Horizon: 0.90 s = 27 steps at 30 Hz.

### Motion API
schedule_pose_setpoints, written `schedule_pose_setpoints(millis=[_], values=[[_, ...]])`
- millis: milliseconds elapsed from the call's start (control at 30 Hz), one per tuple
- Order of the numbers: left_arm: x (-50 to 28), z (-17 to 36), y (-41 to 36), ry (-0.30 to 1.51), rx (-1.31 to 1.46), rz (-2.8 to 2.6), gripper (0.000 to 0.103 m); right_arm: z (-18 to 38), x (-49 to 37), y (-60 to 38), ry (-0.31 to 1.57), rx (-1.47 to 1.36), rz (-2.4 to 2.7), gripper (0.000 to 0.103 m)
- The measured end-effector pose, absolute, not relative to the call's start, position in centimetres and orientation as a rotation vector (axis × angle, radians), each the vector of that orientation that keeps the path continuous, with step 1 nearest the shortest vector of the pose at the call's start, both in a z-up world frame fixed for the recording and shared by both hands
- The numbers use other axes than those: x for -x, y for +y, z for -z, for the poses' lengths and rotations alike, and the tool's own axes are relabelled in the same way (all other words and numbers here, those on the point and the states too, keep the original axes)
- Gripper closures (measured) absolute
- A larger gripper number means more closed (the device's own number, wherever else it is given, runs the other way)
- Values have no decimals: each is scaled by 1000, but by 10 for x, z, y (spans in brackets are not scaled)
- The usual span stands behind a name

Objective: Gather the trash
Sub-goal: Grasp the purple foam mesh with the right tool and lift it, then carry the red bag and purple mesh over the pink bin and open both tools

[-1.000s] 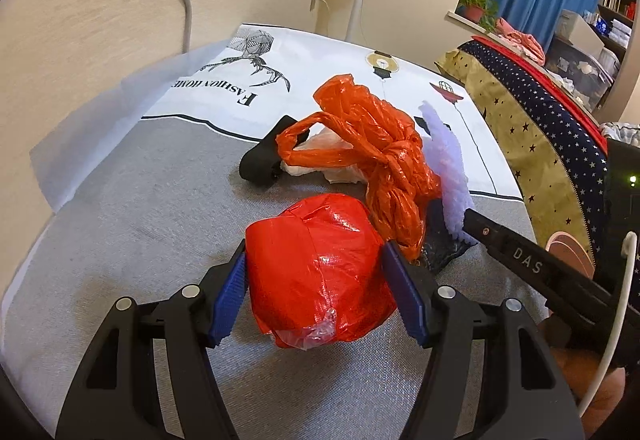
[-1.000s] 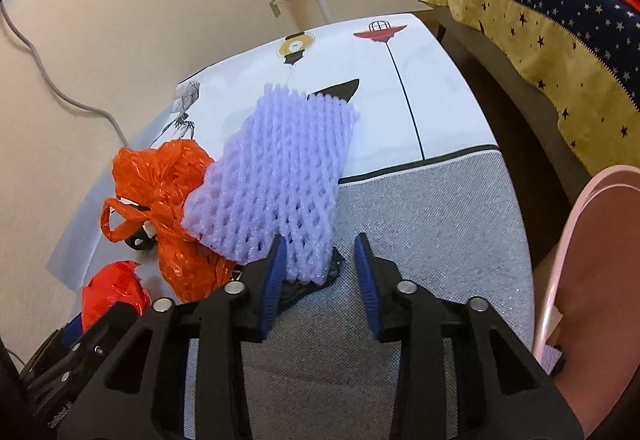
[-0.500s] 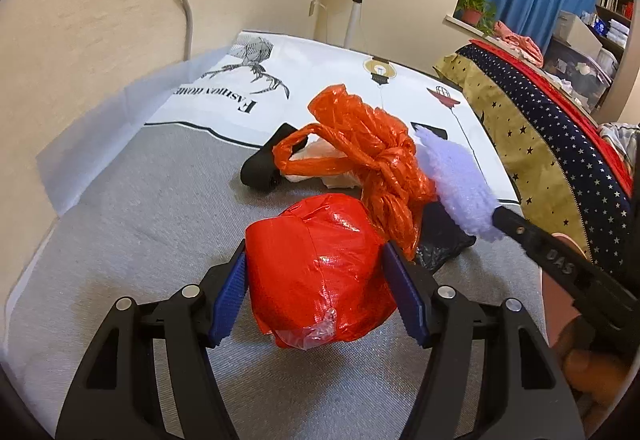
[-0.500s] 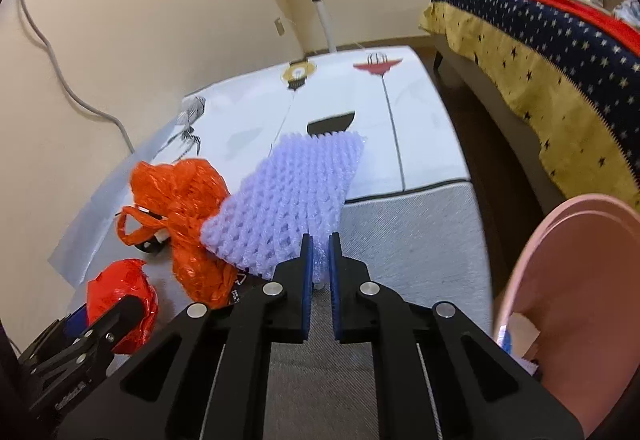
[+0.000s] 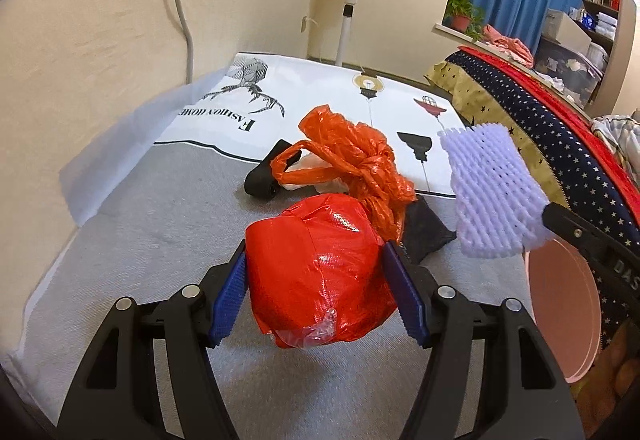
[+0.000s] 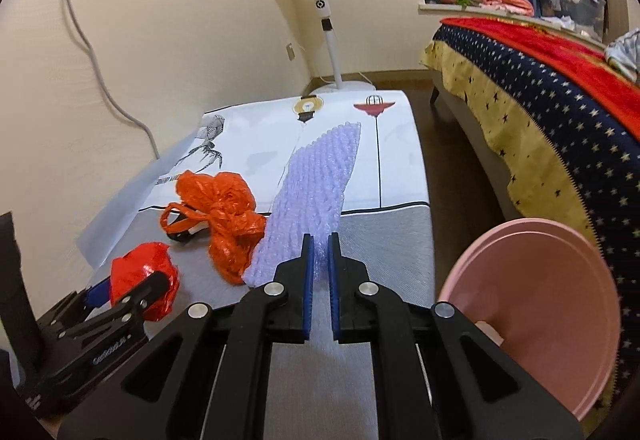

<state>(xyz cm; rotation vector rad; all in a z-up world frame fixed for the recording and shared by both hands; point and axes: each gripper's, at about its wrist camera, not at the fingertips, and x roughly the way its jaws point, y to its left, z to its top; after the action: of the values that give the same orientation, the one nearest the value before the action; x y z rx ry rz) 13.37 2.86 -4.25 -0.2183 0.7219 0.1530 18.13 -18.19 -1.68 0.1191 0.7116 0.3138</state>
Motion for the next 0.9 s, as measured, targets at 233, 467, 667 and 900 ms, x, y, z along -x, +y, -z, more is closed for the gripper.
schedule_pose_setpoints(millis=[233,467,667,900], values=[[-118,28,19,692,201,-131,39,-7,-148,-195,669,-84,-302,96],[-103,17,5,670,169,-103,39,-30,-117,-213,630,-72,-280,96],[-95,9,-8,653,144,-78,39,-47,-94,-227,594,-55,-260,96],[-88,-1,-26,631,133,-42,39,-56,-76,-247,584,-47,-217,96]])
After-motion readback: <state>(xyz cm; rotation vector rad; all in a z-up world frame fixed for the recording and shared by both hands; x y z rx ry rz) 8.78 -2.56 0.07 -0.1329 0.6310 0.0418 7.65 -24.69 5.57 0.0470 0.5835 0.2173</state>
